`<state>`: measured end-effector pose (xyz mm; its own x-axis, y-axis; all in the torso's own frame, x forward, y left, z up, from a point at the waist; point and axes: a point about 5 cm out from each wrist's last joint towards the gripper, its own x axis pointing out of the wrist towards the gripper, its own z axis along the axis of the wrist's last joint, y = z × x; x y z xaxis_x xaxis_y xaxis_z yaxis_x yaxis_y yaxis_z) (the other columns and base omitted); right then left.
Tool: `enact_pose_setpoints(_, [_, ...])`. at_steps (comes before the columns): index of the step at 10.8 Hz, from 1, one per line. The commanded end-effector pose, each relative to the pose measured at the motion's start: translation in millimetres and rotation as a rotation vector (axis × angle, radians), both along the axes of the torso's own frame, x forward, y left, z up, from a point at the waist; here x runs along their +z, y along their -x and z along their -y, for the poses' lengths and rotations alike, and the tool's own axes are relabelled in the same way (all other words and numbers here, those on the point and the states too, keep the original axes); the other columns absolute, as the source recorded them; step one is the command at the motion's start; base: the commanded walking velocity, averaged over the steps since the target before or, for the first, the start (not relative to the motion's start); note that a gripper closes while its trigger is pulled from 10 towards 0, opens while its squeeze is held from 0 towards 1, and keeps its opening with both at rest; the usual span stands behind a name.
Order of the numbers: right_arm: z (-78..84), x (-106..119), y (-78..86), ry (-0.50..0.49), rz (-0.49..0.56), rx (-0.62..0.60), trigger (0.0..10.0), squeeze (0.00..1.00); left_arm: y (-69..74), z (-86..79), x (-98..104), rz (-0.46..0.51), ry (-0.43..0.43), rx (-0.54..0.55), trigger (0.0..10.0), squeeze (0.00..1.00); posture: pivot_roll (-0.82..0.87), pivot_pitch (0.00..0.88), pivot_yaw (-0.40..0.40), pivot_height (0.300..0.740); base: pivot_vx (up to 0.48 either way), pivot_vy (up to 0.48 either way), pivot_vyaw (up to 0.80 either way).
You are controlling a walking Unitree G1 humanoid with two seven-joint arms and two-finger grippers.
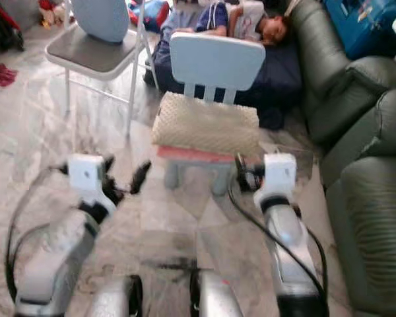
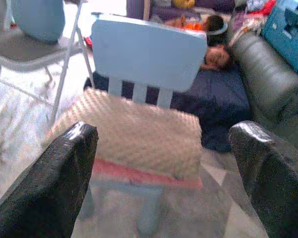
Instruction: Move the pillow to the sofa
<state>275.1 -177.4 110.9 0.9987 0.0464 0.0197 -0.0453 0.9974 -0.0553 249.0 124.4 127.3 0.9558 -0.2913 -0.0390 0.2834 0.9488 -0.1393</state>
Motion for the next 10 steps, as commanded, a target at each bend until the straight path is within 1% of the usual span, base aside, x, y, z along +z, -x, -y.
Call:
enact_pose_setpoints(1, [1.5, -7, 5.7, -0.009, -0.033, -0.015, 10.0, 0.0, 2.2, -6.4, -10, -0.035, -0.032, 0.036, 10.0, 0.0, 0.0, 0.223, -0.08, 0.74, 0.0, 0.0, -0.8])
enact_pose_setpoints(2, [0.9, -10, 13.9, -0.012, -0.051, -0.001, 10.0, 0.0, 7.1, -4.8, -15, -0.045, -0.025, 0.043, 10.0, 0.0, 0.0, 0.228, -0.096, 0.74, 0.398, 0.0, -0.8])
enact_pose_setpoints(3, [-0.2, -12, 19.1, -0.007, -0.068, 0.025, 10.0, 0.0, 10.7, -1.4, -13, -0.046, -0.021, 0.041, 10.0, 0.0, 0.01, 0.24, -0.119, 0.74, 0.458, 0.0, -0.8])
enact_pose_setpoints(4, [-5.2, -15, 18.4, -0.008, -0.085, 0.061, 10.0, 0.0, 12.3, -3.7, -20, -0.076, -0.034, 0.038, 10.0, 0.0, 0.01, 0.239, -0.123, 0.74, 0.458, 0.0, 0.0])
enact_pose_setpoints(5, [-5.5, -18, 14.4, -0.003, -0.087, 0.054, 10.0, 0.0, 12.2, -7.5, -27, -0.093, -0.042, 0.048, 10.0, 0.0, 0.02, 0.22, -0.136, 0.74, 0.458, 0.0, 0.0])
enact_pose_setpoints(6, [-7.1, -15, 14.2, -0.012, -0.084, 0.064, 10.0, 0.0, 9.8, -7.5, -21, -0.066, -0.051, 0.048, 10.0, 0.0, 0.03, 0.219, -0.135, 0.74, 0.458, 0.0, 0.0])
enact_pose_setpoints(7, [-12.1, -16, 13.2, -0.015, -0.093, 0.085, 10.0, 0.0, 5.2, -10.5, -17, -0.059, -0.042, 0.071, 10.0, 0.0, 0.02, 0.236, -0.132, 0.74, 0.458, 0.0, 0.0])
enact_pose_setpoints(8, [-12.2, -18, 12.1, -0.035, -0.099, 0.069, 10.0, 0.0, 2.4, -8.7, -15, -0.036, -0.064, 0.061, 10.0, 0.0, 0.02, 0.244, -0.128, 0.74, 0.48, 0.0, 0.0])
enact_pose_setpoints(9, [-12.2, -19, 12.2, -0.051, -0.103, 0.05, 10.0, 0.0, 0.9, -7.0, -17, -0.042, -0.061, 0.063, 10.0, 0.0, 0.02, 0.243, -0.116, 0.74, 0.48, 0.0, 0.0])
enact_pose_setpoints(10, [-11.8, -20, 13.4, -0.047, -0.104, 0.047, 10.0, 0.0, 1.9, -2.4, -18, -0.042, -0.062, 0.042, 10.0, 0.0, 0.02, 0.247, -0.107, 0.74, 0.48, 0.0, -0.8])
